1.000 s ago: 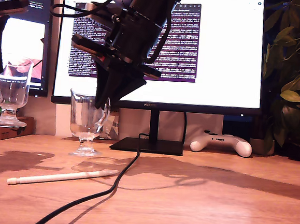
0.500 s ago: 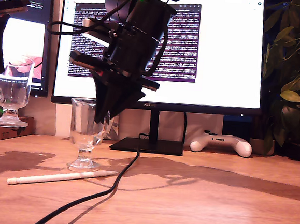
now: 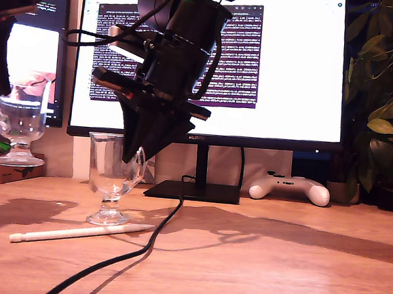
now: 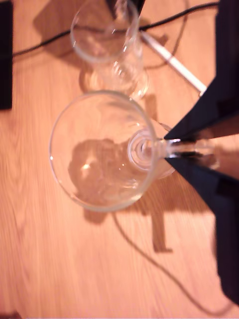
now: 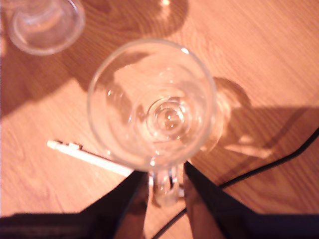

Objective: Pick the small glass cups in front of you with each of your hands, and place them behind the white pen

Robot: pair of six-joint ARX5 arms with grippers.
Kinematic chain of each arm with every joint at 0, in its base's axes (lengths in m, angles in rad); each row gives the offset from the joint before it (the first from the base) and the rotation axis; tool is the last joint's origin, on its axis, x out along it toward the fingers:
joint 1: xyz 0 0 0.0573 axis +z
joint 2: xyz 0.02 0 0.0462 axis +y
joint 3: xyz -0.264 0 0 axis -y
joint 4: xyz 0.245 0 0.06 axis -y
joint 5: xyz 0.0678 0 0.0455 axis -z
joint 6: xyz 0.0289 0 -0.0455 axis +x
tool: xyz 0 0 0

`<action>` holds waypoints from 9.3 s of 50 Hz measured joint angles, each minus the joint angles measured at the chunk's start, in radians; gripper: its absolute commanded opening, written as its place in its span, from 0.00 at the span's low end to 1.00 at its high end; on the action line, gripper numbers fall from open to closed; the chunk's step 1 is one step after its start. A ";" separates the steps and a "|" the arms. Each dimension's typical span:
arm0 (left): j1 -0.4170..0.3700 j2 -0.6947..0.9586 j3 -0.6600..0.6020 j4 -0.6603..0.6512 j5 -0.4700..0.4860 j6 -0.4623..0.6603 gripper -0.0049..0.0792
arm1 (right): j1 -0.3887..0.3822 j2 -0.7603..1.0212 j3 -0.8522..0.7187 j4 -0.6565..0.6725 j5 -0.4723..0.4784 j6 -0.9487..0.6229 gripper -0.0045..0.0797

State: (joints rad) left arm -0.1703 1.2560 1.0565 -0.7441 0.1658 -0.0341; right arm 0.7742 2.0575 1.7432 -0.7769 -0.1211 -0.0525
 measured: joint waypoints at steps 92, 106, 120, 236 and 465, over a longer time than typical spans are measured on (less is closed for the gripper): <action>-0.026 0.000 -0.161 0.147 0.143 0.273 0.03 | -0.259 -0.148 0.273 -0.385 -0.053 -0.024 0.04; -0.026 0.000 -0.201 0.177 0.142 0.274 0.03 | -0.261 -0.148 0.273 -0.382 -0.053 -0.024 0.04; -0.026 0.008 -0.201 0.194 0.138 0.280 0.03 | -0.262 -0.148 0.273 -0.381 -0.057 -0.024 0.04; -0.037 -0.355 -0.202 -0.021 0.025 0.147 0.03 | -0.281 -0.148 0.273 -0.404 -0.109 -0.015 0.04; 0.027 -0.718 -0.769 0.722 -0.172 -0.113 0.03 | -0.837 -2.050 -1.675 0.509 -0.028 0.002 0.04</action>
State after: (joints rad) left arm -0.1436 0.5381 0.2874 -0.0219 -0.0059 -0.1474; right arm -0.0631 0.0074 0.0681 -0.2684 -0.1493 -0.0505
